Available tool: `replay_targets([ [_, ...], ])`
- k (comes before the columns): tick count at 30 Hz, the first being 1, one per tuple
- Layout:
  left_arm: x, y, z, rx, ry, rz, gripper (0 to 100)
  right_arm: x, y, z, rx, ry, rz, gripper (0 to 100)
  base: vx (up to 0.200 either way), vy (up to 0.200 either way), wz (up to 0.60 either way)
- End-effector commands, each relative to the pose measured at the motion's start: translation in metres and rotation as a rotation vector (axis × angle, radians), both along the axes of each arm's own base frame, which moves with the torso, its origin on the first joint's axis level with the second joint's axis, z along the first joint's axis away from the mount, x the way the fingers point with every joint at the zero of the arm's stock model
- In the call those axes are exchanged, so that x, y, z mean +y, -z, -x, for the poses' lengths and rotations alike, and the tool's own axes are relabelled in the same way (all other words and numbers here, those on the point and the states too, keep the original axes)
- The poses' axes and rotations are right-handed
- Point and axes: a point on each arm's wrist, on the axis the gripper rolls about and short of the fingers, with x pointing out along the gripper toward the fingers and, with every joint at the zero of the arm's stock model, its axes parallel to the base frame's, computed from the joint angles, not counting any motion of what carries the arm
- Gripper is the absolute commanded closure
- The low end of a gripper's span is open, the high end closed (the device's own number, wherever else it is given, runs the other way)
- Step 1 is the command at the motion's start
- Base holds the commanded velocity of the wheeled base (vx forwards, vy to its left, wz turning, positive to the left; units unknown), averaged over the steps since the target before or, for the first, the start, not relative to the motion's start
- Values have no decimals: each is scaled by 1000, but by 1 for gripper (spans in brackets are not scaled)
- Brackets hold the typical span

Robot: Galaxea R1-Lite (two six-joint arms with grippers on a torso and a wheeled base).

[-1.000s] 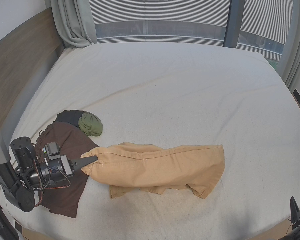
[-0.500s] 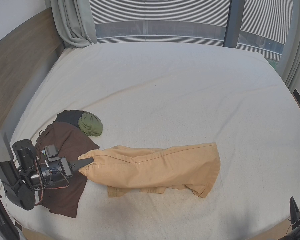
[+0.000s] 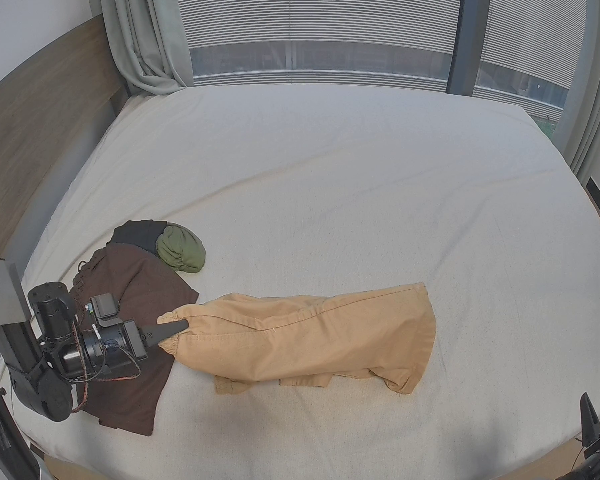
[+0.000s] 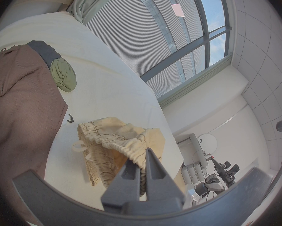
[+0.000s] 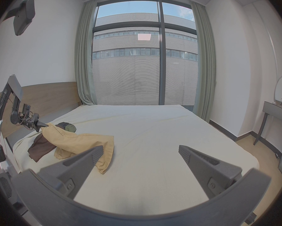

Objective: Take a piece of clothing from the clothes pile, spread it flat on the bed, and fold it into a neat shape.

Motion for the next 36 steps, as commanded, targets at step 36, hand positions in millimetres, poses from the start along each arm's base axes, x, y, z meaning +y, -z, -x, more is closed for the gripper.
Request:
replay_targets([
  [36,-3,-20,6,-66,11,11,100,11,-144,-69,92,-447,-327,0,0,0,0],
])
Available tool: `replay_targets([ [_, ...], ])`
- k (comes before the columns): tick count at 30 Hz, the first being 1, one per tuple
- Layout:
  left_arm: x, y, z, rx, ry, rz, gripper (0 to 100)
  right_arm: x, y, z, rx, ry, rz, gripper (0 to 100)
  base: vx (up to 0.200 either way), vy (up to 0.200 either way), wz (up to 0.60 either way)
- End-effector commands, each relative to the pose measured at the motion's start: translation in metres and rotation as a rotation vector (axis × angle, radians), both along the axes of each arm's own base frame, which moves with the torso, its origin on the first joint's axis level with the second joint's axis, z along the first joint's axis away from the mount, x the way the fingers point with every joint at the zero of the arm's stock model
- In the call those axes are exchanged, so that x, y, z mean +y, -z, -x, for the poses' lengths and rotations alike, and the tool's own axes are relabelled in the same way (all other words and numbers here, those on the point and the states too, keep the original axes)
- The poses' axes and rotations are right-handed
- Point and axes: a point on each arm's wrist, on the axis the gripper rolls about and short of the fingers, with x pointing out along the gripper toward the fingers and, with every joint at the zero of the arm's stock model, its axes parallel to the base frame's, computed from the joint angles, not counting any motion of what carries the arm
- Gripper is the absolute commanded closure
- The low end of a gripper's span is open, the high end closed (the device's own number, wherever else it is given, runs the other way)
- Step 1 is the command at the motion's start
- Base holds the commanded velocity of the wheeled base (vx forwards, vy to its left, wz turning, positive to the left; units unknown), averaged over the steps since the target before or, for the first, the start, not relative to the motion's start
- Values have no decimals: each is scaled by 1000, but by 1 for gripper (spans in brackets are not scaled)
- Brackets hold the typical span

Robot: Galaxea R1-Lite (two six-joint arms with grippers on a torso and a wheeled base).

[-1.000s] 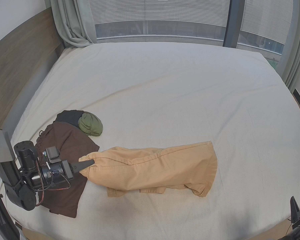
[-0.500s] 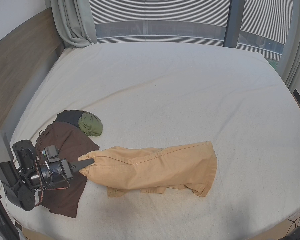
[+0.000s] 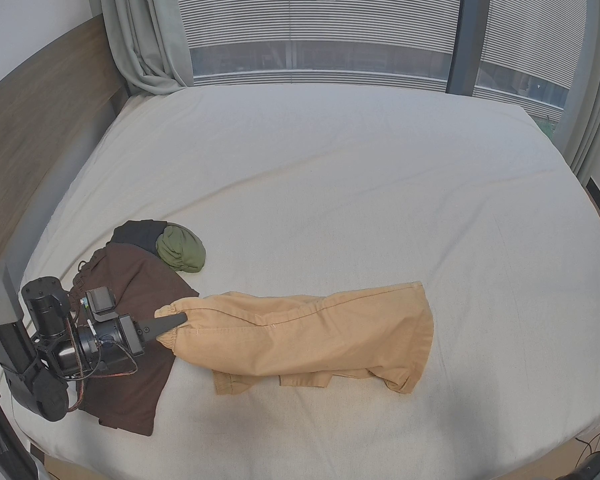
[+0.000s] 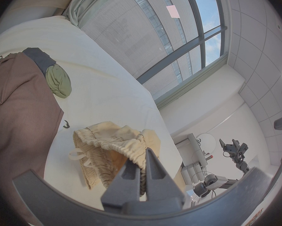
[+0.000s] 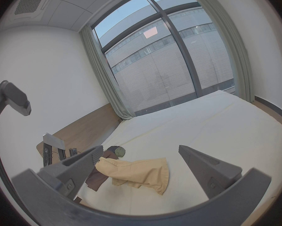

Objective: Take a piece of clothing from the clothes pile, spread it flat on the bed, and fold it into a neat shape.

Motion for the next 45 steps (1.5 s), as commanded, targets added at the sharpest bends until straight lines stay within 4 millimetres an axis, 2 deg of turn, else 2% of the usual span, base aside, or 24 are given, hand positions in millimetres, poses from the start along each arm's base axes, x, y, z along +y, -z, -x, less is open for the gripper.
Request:
replay_targets([
  [1,-1,-8,3,-25,2,5,100,3,-15,-32,84,-37,6,0,0,0,0],
  [5,-1,-11,4,-27,0,15,100,6,-18,-44,93,-74,8,0,0,0,0],
  [6,-1,-14,5,-27,2,23,100,11,-20,-60,91,-113,7,0,0,0,0],
  [14,-4,-14,5,-23,10,25,100,22,-28,-104,74,-140,6,0,0,0,0],
  [17,-5,-13,6,-22,14,24,100,24,-26,-114,86,-143,5,0,0,0,0],
  [19,-6,-13,7,-21,20,24,100,27,-17,-136,127,-142,16,0,0,0,0],
  [23,-7,-13,7,-19,24,24,100,31,-5,-158,141,-144,25,0,0,0,0],
  [24,-7,-13,7,-19,24,24,100,32,-5,-159,139,-146,25,0,0,0,0],
  [27,-8,-13,7,-20,26,23,100,38,-9,-186,107,-150,16,0,0,0,0],
  [29,-9,-12,8,-19,31,21,100,43,-2,-199,128,-156,15,0,0,0,0],
  [32,-10,-13,8,-22,33,19,100,44,13,-197,164,-161,25,0,0,0,0],
  [40,-10,-13,6,-27,33,20,100,37,32,-195,209,-136,23,0,0,0,0],
  [45,-13,-10,6,-17,42,17,100,40,53,-210,298,-146,25,0,0,0,0],
])
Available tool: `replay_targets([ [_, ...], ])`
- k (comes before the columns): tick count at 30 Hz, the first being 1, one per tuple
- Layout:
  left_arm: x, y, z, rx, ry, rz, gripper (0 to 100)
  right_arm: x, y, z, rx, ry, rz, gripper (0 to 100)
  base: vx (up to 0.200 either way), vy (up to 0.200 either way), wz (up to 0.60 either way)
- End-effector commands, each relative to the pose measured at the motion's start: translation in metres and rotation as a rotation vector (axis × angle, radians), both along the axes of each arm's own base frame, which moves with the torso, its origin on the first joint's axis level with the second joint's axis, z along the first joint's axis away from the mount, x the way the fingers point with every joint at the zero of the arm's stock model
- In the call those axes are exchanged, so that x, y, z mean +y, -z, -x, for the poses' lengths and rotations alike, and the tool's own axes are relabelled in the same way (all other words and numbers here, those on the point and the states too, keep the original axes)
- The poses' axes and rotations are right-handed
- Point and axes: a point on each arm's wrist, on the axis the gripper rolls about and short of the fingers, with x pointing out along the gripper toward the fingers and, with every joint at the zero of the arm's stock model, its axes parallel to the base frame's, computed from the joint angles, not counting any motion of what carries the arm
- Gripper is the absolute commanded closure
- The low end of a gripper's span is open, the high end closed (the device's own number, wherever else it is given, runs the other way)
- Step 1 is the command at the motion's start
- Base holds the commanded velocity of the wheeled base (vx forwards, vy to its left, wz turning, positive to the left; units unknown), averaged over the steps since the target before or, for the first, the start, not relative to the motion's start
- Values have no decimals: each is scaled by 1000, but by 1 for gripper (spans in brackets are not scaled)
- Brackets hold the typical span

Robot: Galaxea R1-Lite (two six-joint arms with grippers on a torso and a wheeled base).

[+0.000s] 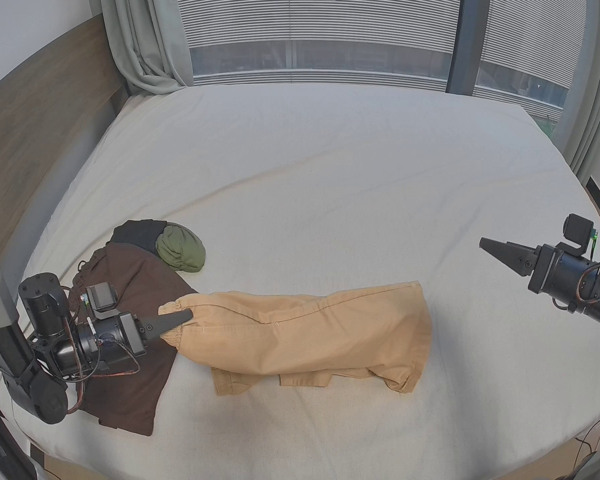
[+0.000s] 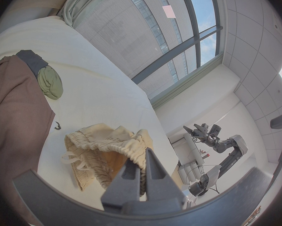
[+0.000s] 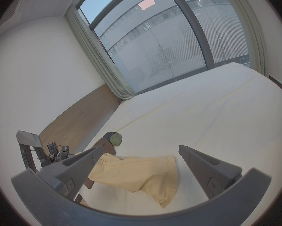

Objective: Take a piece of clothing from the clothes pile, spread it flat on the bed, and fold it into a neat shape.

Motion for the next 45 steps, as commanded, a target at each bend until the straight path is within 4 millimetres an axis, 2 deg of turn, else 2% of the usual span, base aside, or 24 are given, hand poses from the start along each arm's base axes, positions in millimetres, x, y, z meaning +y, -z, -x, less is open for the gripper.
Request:
replay_targets([
  [1,-2,3,-1,10,0,-3,100,2,25,-15,95,-2,13,0,0,0,0],
  [8,-1,0,0,-3,-27,-8,100,7,51,-37,163,5,-13,0,0,0,0],
  [13,-1,0,-1,-4,-30,-8,100,10,74,-65,231,33,-85,0,0,0,0],
  [18,-1,0,-2,-6,-31,-8,100,10,93,-82,236,53,-144,0,0,0,0],
  [25,-2,1,-1,0,-27,-8,100,12,117,-92,292,62,-150,0,0,0,0],
  [35,-2,0,-1,-4,-25,-9,100,17,143,-100,411,49,-222,0,0,0,0],
  [45,-2,0,-1,-6,-24,-9,100,18,178,-111,424,58,-258,0,0,0,0],
])
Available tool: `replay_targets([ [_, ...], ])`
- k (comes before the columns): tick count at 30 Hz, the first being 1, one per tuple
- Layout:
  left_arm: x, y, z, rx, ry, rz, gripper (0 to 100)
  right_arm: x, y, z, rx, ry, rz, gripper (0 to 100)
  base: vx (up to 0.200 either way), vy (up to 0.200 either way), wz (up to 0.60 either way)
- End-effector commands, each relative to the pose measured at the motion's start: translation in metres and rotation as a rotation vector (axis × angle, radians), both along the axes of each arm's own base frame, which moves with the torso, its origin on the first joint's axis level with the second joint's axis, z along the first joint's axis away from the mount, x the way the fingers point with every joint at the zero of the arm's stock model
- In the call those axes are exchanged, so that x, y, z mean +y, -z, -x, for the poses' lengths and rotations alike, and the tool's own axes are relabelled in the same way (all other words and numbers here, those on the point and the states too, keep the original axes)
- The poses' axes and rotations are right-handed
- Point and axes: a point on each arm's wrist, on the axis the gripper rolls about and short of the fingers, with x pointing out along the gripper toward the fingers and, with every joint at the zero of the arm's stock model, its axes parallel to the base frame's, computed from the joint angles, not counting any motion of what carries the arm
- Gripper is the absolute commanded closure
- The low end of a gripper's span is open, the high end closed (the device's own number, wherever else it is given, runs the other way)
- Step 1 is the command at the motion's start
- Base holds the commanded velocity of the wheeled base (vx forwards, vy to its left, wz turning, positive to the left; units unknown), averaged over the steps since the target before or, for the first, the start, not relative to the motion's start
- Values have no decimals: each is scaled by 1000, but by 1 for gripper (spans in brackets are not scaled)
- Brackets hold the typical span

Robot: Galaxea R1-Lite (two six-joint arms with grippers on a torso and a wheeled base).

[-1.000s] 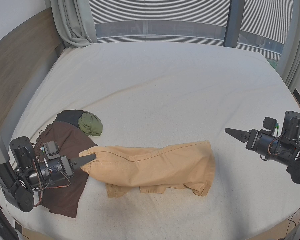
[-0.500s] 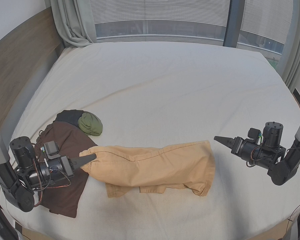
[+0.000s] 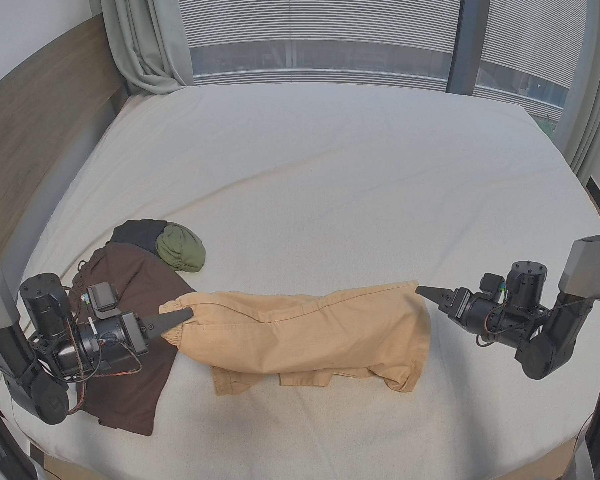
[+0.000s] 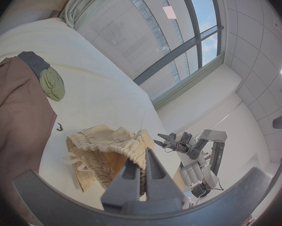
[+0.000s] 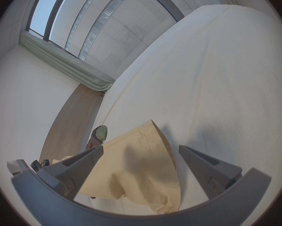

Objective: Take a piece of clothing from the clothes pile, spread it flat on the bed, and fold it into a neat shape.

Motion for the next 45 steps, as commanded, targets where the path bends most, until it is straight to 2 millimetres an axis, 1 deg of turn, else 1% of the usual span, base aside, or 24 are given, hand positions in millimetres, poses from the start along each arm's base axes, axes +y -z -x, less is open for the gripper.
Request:
replay_targets([
  [1,0,0,0,-1,1,1,100,1,28,-4,65,7,-10,0,0,0,0],
  [3,0,0,0,-1,1,1,100,1,28,-4,67,7,-11,0,0,0,0],
  [4,-1,0,0,-1,4,1,100,2,32,-8,78,13,-35,0,0,0,0],
  [7,-1,-1,0,-3,4,1,100,3,35,-10,97,14,-57,0,0,0,0],
  [15,-1,-1,-1,-4,3,1,100,8,28,-7,56,-23,-155,0,0,0,0],
  [17,0,0,-2,-3,2,2,100,11,26,-3,53,-30,-172,0,0,0,0],
  [18,0,0,-2,-2,1,2,100,11,26,-1,58,-35,-172,100,0,0,0],
  [22,1,0,-4,-4,-7,1,100,12,26,4,73,-65,-178,100,0,0,0],
  [28,4,6,-9,10,-19,-2,100,10,10,14,53,-106,-191,100,0,0,0],
  [31,4,9,-11,20,-22,-2,100,10,2,23,53,-128,-194,100,0,0,0],
  [36,4,9,-11,22,-22,-3,100,15,7,27,78,-143,-187,100,0,0,0],
  [41,6,9,-12,19,-29,-2,100,19,16,41,116,-181,-136,100,0,0,0],
  [42,6,9,-13,17,-29,-2,100,19,16,42,116,-183,-135,100,0,0,0],
  [45,8,11,-15,21,-35,-3,100,26,23,55,143,-230,-90,100,0,0,0],
])
